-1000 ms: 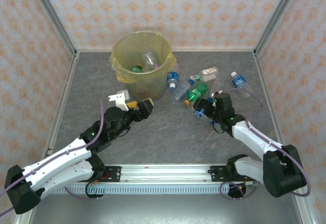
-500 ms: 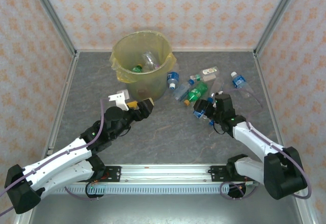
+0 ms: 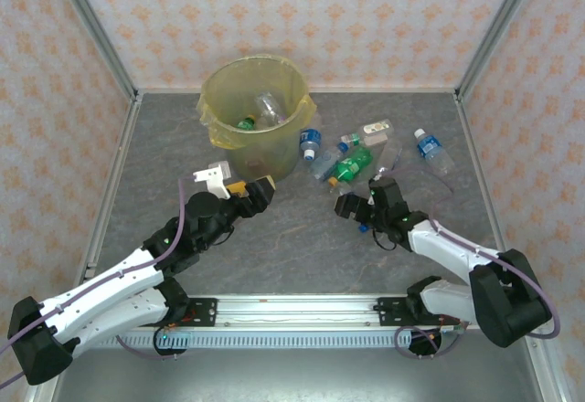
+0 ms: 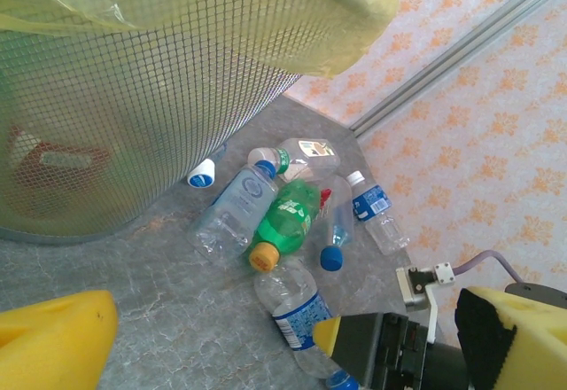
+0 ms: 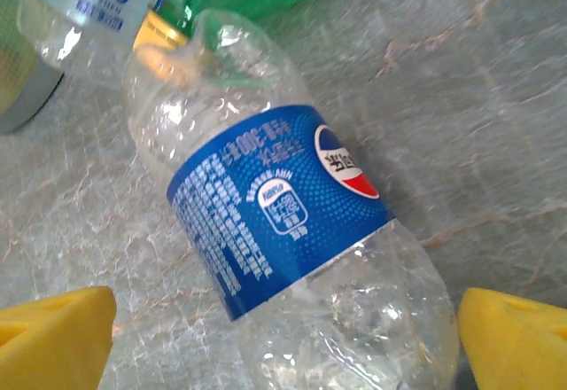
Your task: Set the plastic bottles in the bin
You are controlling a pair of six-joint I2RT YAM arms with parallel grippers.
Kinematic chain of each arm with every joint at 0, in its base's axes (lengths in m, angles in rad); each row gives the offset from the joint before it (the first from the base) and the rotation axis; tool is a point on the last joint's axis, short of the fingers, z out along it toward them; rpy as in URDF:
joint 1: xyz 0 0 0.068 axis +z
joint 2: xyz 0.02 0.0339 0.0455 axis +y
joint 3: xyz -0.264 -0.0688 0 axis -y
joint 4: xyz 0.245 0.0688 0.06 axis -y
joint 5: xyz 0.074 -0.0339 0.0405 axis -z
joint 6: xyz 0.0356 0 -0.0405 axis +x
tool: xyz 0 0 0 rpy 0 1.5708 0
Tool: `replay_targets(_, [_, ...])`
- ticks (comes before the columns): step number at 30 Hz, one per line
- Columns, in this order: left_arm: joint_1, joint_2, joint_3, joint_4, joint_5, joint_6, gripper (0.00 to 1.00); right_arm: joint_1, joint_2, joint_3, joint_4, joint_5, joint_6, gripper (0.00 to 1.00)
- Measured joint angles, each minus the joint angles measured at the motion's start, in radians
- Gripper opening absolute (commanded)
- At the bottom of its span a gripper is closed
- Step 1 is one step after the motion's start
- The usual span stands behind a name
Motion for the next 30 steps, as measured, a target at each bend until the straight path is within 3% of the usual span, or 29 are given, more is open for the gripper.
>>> replay_targets(7, [0.000, 0.001, 0.000, 0.000, 0.000, -0.002, 0.99, 0.072, 0.000, -0.032, 0.000, 0.018, 0.007, 0.87])
replay_targets(15, [0.000, 0.011, 0.000, 0.002, 0.002, -0.002, 0.99, 0.142, 0.002, -0.045, 0.000, 0.044, -0.003, 0.70])
replay_targets(21, [0.000, 0.020, 0.000, 0.003, 0.005, -0.003, 0.99, 0.179, 0.031, -0.048, 0.001, 0.065, -0.006, 0.64])
replay_targets(24, [0.000, 0.020, 0.000, 0.004, 0.006, -0.003, 0.99, 0.189, 0.035, -0.051, 0.005, 0.086, -0.017, 0.54])
replay_targets(30, [0.000, 0.026, 0.000, 0.008, 0.013, -0.010, 0.99, 0.209, 0.037, -0.053, 0.006, 0.105, -0.018, 0.43])
